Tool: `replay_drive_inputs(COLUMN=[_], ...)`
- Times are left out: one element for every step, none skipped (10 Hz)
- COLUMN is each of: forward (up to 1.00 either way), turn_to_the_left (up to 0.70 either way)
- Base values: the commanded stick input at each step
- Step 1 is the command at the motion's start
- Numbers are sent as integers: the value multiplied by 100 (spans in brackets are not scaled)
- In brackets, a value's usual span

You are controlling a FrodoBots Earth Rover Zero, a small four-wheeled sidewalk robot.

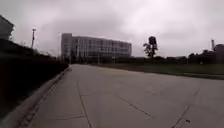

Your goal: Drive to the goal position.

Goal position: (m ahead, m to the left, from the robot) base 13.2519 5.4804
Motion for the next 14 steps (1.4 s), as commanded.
replay_drive_inputs(forward=[70,70,70,70,70,70,70,70,70,70,70,70,70,70], turn_to_the_left=[22,35,35,35,35,35,35,35,22,0,0,0,0,0])
